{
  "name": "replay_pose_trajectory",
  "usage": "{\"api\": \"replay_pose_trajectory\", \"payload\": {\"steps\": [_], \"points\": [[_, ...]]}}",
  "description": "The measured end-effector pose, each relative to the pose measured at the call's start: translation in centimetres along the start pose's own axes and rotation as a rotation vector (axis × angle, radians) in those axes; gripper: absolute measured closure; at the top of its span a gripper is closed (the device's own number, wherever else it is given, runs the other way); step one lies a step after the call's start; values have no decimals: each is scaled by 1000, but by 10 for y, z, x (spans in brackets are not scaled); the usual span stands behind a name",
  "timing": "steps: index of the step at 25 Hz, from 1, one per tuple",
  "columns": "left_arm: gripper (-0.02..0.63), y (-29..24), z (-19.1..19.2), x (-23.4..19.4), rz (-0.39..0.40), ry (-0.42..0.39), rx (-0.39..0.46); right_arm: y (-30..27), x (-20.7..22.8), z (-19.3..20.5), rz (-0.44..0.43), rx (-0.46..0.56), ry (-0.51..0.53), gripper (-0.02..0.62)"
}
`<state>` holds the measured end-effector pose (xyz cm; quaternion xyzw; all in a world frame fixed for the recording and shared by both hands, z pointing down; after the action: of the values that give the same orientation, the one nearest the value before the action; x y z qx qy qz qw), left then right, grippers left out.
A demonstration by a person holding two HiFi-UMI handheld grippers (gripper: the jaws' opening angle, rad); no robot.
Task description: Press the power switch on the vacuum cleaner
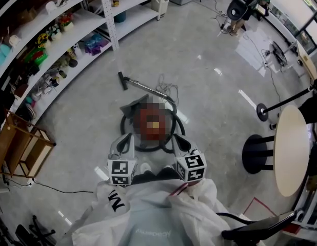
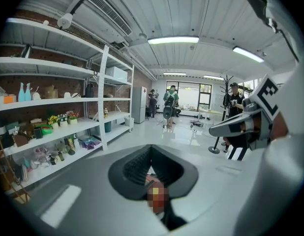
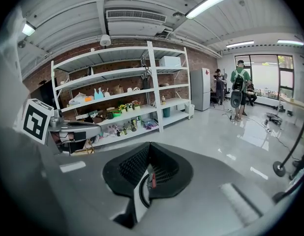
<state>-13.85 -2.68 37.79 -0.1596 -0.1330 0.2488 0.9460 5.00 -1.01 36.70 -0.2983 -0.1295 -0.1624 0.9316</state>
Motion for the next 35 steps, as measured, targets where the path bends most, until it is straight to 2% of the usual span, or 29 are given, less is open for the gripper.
{"api": "replay_pose_trajectory", "payload": {"steps": [12, 35], "points": [[606, 16, 6, 18, -22, -16, -23, 16, 4, 7, -29, 4, -1, 595], [606, 86, -12, 128, 14, -77, 5, 126, 9, 65, -78, 56, -21, 595]]}}
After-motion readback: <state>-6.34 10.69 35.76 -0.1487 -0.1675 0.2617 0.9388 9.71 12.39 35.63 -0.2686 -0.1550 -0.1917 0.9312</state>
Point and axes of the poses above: the fingertips, and each gripper's own axes: y backward along the fingers, x to its right, z out of its underside, the point moved 3 cm from there along y, backward along the fingers, and after that the axes turned 14 degrees about -y, right-handed, at the moved point
